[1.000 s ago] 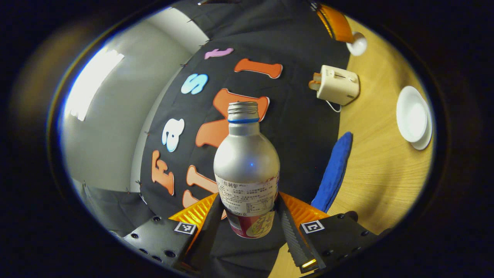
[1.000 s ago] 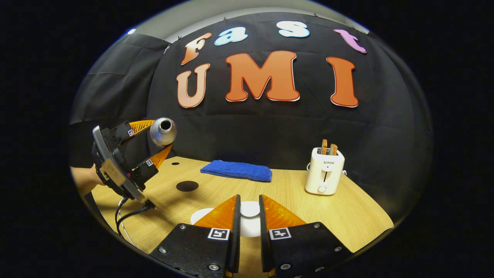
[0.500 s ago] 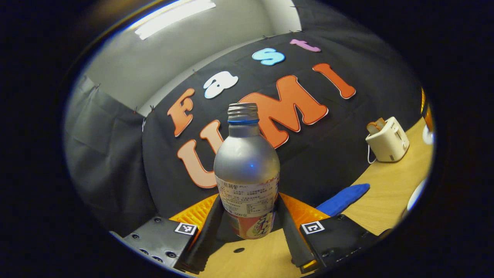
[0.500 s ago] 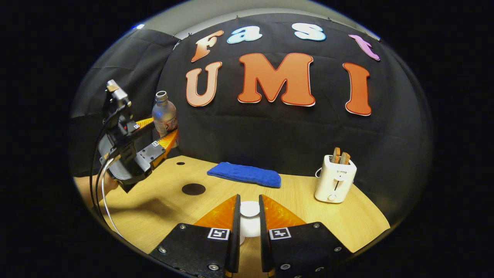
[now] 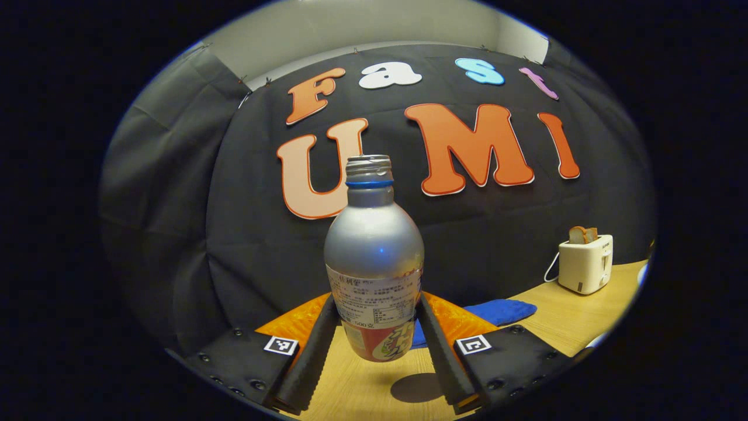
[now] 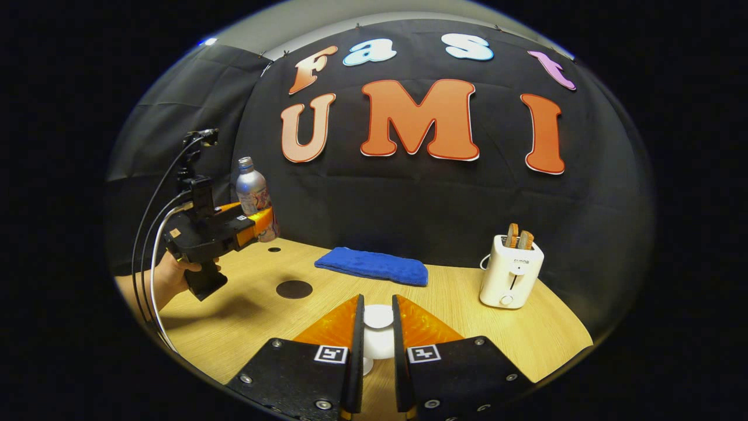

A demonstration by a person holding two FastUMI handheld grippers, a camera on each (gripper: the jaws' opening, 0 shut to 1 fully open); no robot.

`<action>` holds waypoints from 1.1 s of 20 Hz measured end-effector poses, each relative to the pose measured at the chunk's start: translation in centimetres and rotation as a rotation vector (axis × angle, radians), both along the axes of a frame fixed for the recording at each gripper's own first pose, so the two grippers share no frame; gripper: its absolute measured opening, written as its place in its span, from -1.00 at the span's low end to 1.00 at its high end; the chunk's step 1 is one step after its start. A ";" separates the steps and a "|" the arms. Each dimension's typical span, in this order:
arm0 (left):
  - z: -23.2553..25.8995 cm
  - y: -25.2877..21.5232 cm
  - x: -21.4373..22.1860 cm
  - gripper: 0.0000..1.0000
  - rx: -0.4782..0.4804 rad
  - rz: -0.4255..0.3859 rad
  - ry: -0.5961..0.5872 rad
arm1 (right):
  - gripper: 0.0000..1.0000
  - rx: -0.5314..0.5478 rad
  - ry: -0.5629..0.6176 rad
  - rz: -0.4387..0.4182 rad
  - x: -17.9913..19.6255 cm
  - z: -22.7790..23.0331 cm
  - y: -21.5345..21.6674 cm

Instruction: Open the teacup lid with one hand, grasp the water bottle and pour water into the teacup with the other hand; after pouring, place the water bottle on the coaster and then close the teacup lid.

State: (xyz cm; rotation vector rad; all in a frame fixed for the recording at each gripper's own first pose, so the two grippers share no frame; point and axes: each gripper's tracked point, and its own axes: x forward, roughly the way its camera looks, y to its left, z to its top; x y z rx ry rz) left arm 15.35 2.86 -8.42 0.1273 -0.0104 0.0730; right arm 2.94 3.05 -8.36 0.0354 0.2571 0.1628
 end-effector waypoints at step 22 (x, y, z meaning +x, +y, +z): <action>-14.1 -2.4 2.4 0.63 -0.177 -0.090 0.384 | -0.53 -0.004 0.070 0.026 0.4 -2.9 0.9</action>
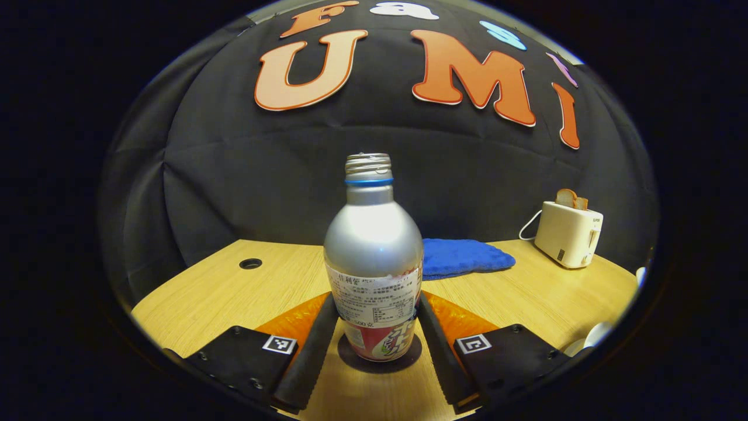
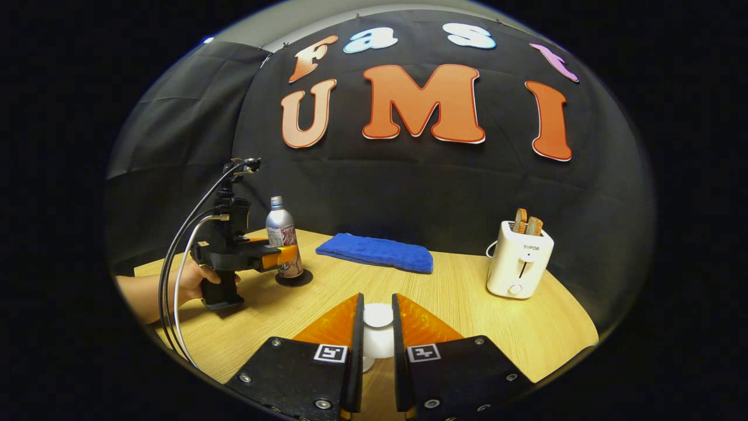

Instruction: Open the teacup lid with one hand, grasp the water bottle and pour water into the teacup with the other hand; after pouring, place the water bottle on the coaster and then close the teacup lid.

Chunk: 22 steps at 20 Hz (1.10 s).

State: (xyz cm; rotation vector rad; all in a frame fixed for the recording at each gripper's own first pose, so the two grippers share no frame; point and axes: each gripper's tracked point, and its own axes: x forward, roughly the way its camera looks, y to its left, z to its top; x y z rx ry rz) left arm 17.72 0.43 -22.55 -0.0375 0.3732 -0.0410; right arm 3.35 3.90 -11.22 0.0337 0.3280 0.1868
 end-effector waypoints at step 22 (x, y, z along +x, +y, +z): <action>-0.4 -0.4 -5.2 0.95 -0.001 -0.021 0.061 | -0.53 0.045 0.079 0.074 0.6 -4.5 4.8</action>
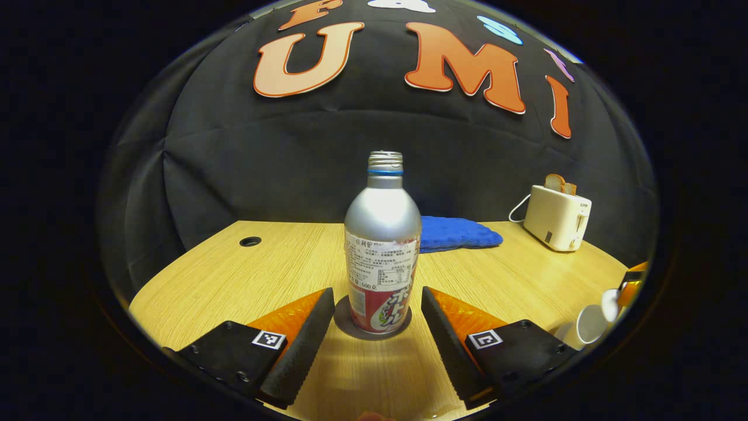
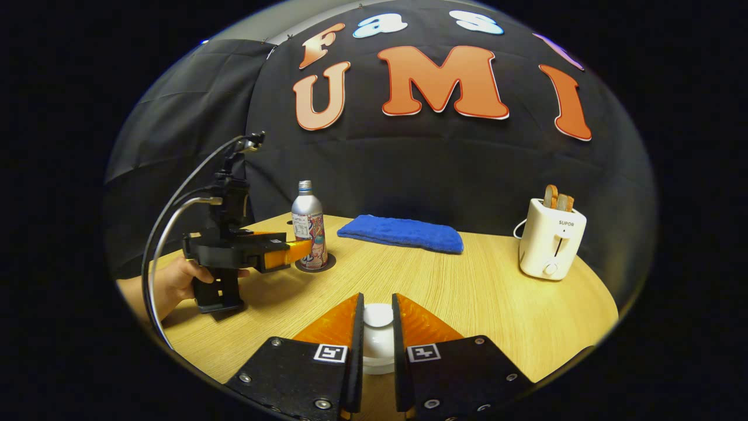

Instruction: Open the teacup lid with one hand, grasp the water bottle and pour water into the teacup with the other hand; after pouring, place the water bottle on the coaster and then close the teacup lid.

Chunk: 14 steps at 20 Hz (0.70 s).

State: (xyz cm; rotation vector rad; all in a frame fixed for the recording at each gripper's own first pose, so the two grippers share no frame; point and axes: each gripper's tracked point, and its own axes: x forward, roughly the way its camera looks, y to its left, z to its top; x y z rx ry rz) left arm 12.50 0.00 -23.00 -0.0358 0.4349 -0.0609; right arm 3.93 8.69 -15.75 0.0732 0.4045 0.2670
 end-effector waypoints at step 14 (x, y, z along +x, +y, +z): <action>4.6 -0.6 -4.1 0.94 0.044 -0.006 -0.118 | -0.46 -0.032 -0.004 -0.017 0.5 -2.3 0.5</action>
